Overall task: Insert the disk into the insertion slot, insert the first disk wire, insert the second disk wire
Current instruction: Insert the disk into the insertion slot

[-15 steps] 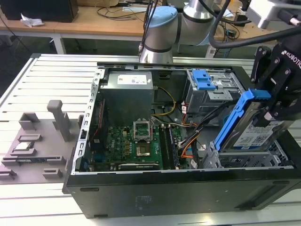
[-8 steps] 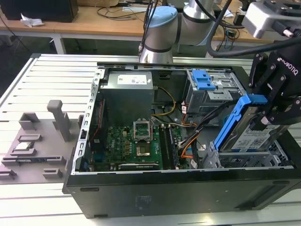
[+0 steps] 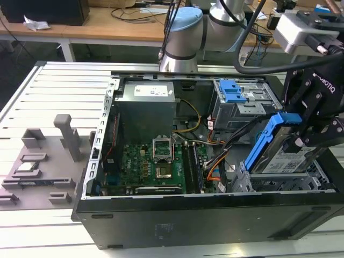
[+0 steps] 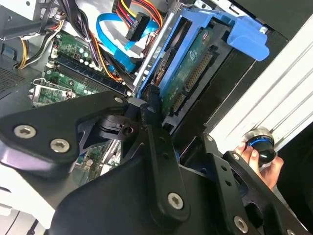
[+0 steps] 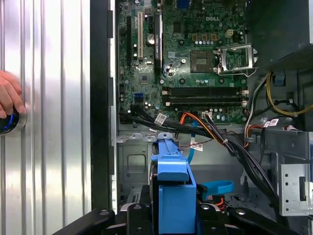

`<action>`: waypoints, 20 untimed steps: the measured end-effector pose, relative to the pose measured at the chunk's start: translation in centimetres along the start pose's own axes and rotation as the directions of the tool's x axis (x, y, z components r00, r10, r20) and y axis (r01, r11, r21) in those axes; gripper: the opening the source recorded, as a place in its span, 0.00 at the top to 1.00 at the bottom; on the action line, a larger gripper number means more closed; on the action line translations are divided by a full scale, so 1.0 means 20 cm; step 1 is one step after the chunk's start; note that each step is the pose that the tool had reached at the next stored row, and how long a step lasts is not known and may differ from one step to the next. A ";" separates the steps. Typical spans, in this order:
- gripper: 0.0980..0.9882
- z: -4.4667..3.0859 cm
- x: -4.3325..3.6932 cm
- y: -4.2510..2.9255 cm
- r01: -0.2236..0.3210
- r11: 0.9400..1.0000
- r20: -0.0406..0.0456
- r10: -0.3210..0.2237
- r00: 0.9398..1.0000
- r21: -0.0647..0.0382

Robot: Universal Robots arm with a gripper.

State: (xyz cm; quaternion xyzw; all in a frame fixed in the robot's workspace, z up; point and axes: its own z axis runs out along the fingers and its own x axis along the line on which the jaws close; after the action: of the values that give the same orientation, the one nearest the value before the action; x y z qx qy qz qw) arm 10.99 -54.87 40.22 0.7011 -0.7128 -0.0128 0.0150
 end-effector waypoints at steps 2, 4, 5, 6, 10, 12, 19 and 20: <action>0.70 0.011 0.000 0.000 0.000 1.000 0.000 0.000 1.000 0.000; 0.70 0.038 0.000 -0.001 0.000 1.000 0.000 0.000 1.000 0.000; 0.70 0.050 0.000 -0.002 0.000 1.000 0.000 0.000 1.000 0.000; 0.70 0.059 0.000 -0.002 0.000 1.000 0.000 0.000 1.000 0.000; 0.70 0.085 0.000 -0.003 0.000 1.000 -0.001 0.000 1.000 0.000; 0.70 0.086 0.000 -0.003 0.000 1.000 -0.001 0.000 1.000 0.000; 0.62 0.086 0.000 -0.003 0.000 1.000 -0.002 0.000 1.000 0.000; 0.64 0.086 0.000 -0.003 0.000 1.000 -0.002 0.000 1.000 0.000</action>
State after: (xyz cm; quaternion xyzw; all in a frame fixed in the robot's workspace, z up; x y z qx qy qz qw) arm 10.99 -54.87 38.50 0.7010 -0.7128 -0.0122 0.0156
